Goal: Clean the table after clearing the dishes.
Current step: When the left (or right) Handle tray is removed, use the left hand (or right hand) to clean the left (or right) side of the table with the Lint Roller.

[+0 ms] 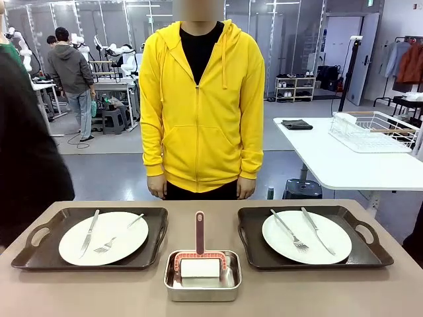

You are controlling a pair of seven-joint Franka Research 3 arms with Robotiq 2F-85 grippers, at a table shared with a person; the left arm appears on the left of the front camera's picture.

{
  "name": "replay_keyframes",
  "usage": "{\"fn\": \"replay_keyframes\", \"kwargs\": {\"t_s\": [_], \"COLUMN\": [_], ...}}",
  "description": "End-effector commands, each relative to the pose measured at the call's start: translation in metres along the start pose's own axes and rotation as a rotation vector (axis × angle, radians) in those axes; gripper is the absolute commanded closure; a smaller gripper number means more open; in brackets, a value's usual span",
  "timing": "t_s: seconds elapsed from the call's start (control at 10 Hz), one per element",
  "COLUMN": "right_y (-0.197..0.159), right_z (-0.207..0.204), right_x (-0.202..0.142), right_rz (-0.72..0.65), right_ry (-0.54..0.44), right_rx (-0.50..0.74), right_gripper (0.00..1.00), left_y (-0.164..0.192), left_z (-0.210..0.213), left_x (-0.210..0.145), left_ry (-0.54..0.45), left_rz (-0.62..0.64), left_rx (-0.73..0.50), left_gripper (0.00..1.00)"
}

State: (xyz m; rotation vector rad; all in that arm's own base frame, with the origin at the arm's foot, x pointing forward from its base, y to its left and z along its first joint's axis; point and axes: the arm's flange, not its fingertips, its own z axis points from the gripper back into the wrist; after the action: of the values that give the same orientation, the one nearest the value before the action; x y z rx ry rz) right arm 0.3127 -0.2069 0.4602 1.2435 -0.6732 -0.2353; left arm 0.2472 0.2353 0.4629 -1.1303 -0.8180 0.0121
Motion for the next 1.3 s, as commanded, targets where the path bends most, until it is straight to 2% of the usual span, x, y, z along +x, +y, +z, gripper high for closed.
{"fn": "replay_keyframes", "kwargs": {"t_s": [0.0, 0.1, 0.2, 0.3, 1.2], "right_y": [0.007, 0.006, 0.004, -0.002, -0.002], "right_z": [0.006, 0.006, -0.004, 0.017, 0.017], "right_x": [-0.008, -0.005, -0.001, -0.002, -0.002], "right_rz": [-0.030, -0.030, -0.020, -0.010, -0.010], "right_ry": [-0.039, -0.055, -0.011, -0.046, -0.046], "right_rx": [0.003, -0.006, -0.050, -0.009, -0.009], "right_gripper": [0.00, 0.00, 0.00, 0.00, 0.00], "left_y": [-0.012, -0.012, -0.009, -0.008, -0.008], "left_z": [0.009, 0.006, -0.004, 0.022, 0.022], "left_x": [-0.003, -0.002, 0.002, -0.003, -0.003], "left_ry": [-0.030, -0.023, 0.002, -0.053, -0.053], "left_rz": [0.036, 0.025, 0.020, 0.016, 0.016], "left_rx": [0.029, 0.042, 0.065, 0.037, 0.037], "left_gripper": [0.00, 0.00, 0.00, 0.00, 0.00]}}
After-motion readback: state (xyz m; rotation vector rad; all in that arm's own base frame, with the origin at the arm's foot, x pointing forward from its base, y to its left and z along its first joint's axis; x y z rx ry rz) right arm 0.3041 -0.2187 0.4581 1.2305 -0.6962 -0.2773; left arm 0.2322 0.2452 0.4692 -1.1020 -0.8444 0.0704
